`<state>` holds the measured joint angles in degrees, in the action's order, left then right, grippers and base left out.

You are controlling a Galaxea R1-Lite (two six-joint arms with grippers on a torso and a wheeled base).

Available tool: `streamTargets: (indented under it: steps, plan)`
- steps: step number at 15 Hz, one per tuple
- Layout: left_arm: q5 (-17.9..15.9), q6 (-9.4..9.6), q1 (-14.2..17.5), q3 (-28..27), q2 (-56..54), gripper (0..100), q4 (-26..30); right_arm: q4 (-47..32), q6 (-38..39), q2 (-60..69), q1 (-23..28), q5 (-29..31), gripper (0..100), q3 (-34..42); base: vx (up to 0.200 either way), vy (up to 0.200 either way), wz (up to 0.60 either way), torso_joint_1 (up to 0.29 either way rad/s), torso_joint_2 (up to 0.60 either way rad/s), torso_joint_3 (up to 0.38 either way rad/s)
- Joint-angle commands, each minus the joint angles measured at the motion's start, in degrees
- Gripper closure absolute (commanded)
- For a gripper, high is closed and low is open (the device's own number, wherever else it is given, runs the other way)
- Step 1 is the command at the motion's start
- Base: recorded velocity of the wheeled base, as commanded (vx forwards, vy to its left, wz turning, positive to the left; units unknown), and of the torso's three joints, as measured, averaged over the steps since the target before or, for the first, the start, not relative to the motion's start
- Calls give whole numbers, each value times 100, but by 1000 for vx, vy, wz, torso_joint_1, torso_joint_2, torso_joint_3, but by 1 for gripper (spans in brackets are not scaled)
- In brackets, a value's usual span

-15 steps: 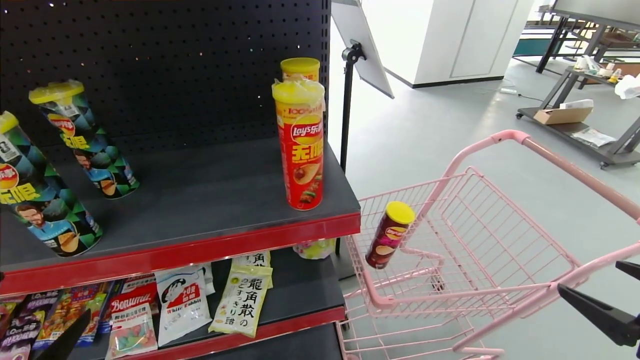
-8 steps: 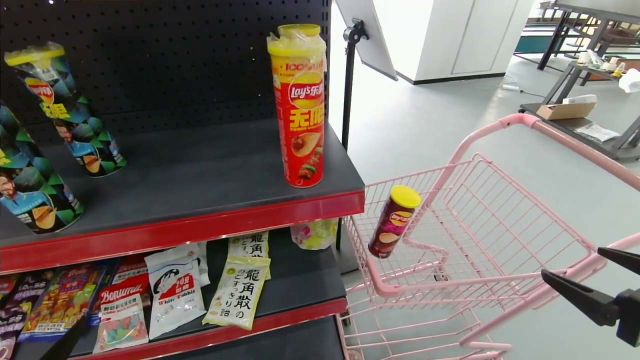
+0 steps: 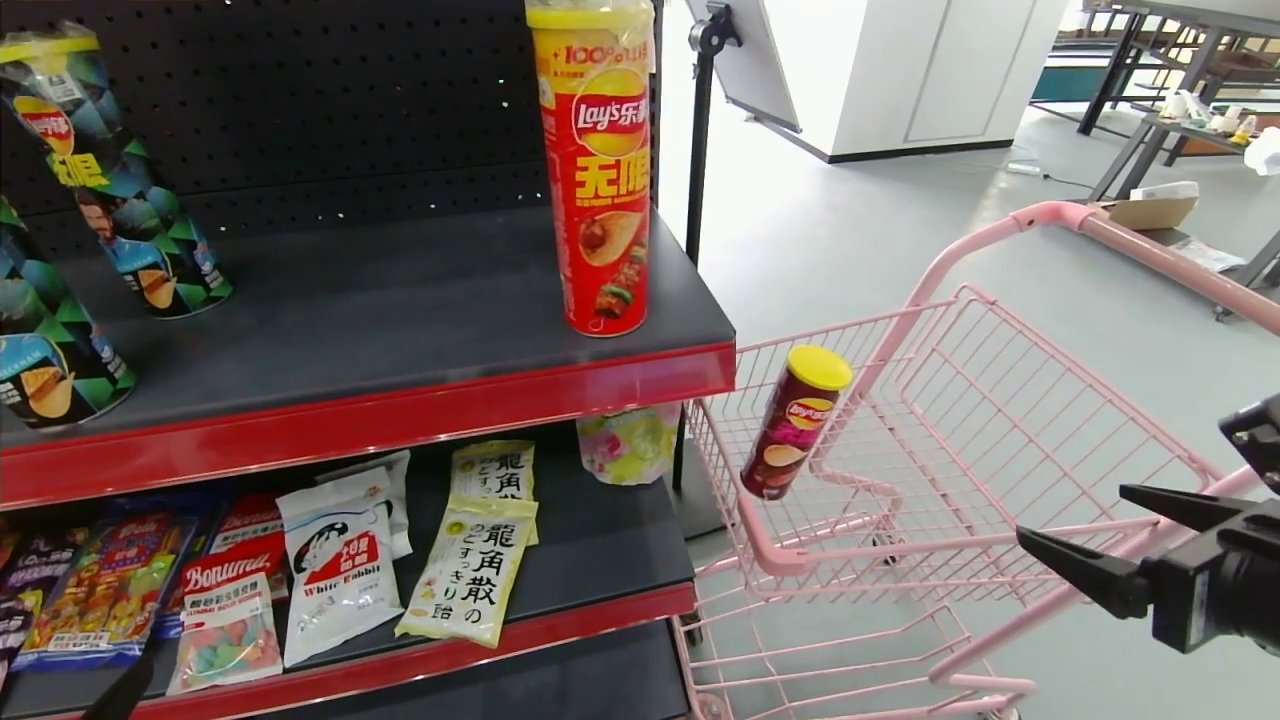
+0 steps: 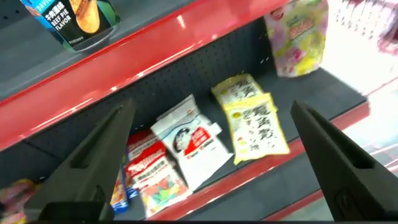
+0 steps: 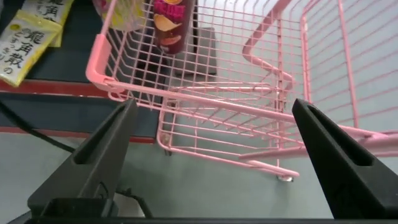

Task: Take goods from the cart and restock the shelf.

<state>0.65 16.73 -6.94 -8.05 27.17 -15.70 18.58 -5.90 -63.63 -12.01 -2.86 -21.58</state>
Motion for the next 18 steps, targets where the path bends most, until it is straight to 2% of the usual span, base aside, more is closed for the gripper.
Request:
streamTargets:
  steps: [1, 2, 4, 5, 6, 9, 12, 18]
  plan:
    - [6, -108, -1, -13, -230, 0, 111, 480, 520, -896, -205, -311, 0, -224, 0, 0, 0, 0, 0, 0]
    - [6, -275, -1, -118, -248, 0, 252, 788, 652, -1204, -249, -601, 0, -233, 0, 0, 0, 0, 0, 0]
    - [-29, -671, -9, -435, -239, 0, 674, 1658, 274, -2021, -258, -733, 0, -154, 0, 0, 0, 0, 0, 0]
    - [-144, -776, -36, -558, -248, 0, 849, 2044, 265, -2478, -337, -733, 0, -242, 0, 0, 0, 0, 0, 0]
    - [-223, -776, -36, -610, -256, 0, 902, 2229, 449, -2812, -469, -742, 0, -382, 0, 0, 0, 0, 0, 0]
    - [-188, -776, -27, -602, -274, 0, 929, 2563, 1214, -3762, -821, -592, 0, -1024, 0, 0, 0, 0, 0, 0]
    - [-179, -776, -18, -610, -265, 0, 929, 2950, 1293, -4693, -882, -302, 0, -1595, 0, 0, 0, 0, 0, 0]
    - [-179, -776, -18, -558, -256, 0, 937, 2959, 1469, -5431, -830, 84, 0, -2386, 0, 0, 0, 0, 0, 0]
